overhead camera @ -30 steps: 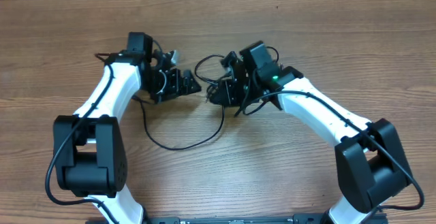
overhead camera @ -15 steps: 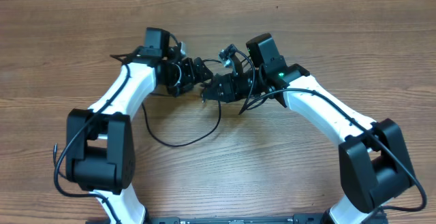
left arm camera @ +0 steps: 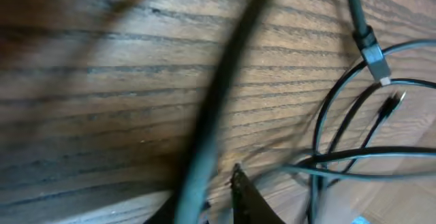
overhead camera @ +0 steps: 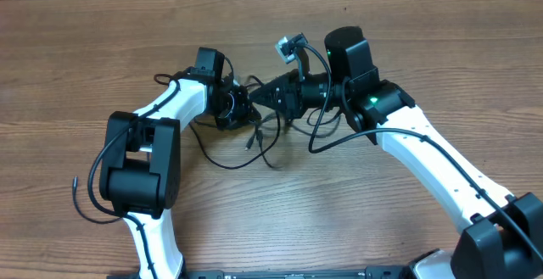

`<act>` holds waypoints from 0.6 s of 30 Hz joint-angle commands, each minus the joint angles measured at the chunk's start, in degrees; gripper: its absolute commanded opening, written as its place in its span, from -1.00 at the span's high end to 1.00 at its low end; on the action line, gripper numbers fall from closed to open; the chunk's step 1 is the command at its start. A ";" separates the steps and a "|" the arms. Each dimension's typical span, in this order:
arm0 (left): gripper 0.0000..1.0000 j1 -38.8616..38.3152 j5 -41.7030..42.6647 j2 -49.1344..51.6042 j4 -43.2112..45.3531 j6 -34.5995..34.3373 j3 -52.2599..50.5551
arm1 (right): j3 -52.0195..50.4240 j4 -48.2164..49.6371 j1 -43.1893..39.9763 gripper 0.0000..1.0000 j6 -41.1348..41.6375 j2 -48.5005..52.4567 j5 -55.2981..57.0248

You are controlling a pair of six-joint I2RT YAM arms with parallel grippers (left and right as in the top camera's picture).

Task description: Untangle cables

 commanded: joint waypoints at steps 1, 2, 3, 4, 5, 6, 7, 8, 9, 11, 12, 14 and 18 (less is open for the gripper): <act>0.71 -0.02 -2.71 1.57 -0.76 2.78 0.72 | 0.24 1.55 0.04 0.92 -0.44 -2.21 0.96; 0.71 -0.02 -3.80 1.57 -1.20 2.75 0.72 | 0.24 1.92 0.04 0.93 -0.44 -2.43 0.98; 0.70 0.00 -5.33 1.57 -1.90 2.78 0.72 | 0.26 2.27 0.07 0.92 -0.42 -2.69 0.98; 0.70 0.00 -6.23 1.57 -2.51 2.78 0.72 | 0.26 2.23 0.07 0.92 -0.42 -2.73 0.96; 0.70 0.00 -6.84 1.57 -2.91 2.78 0.72 | 0.26 2.08 0.07 0.93 -0.24 -2.73 0.96; 0.70 0.02 -6.84 1.57 -3.15 3.06 0.74 | 0.26 1.55 0.07 0.92 -0.24 -2.73 0.96; 0.74 0.13 -6.14 1.57 -3.17 4.09 0.74 | 0.26 0.61 0.07 0.92 -0.28 -2.73 1.01; 0.79 0.33 -4.39 1.57 -3.10 5.40 0.76 | 0.24 -0.39 0.07 0.92 -0.42 -2.73 1.36; 0.82 0.59 -2.29 1.53 -3.02 6.45 0.87 | 0.24 -1.36 0.07 0.92 -0.68 -2.73 1.49; 0.83 1.53 3.17 1.42 -2.86 8.96 1.75 | 0.26 -3.13 0.07 0.92 -1.97 -2.73 1.75; 0.84 2.14 5.68 1.25 -2.86 9.86 2.51 | 0.26 -3.91 0.07 0.93 -1.99 -2.73 2.05; 0.85 3.54 9.03 0.66 -2.93 10.34 4.26 | 0.24 -4.94 0.07 0.92 -1.99 -2.73 2.03; 0.79 6.49 11.45 -2.27 -3.52 10.32 8.20 | 0.24 -6.54 0.09 0.93 -2.01 -2.71 2.08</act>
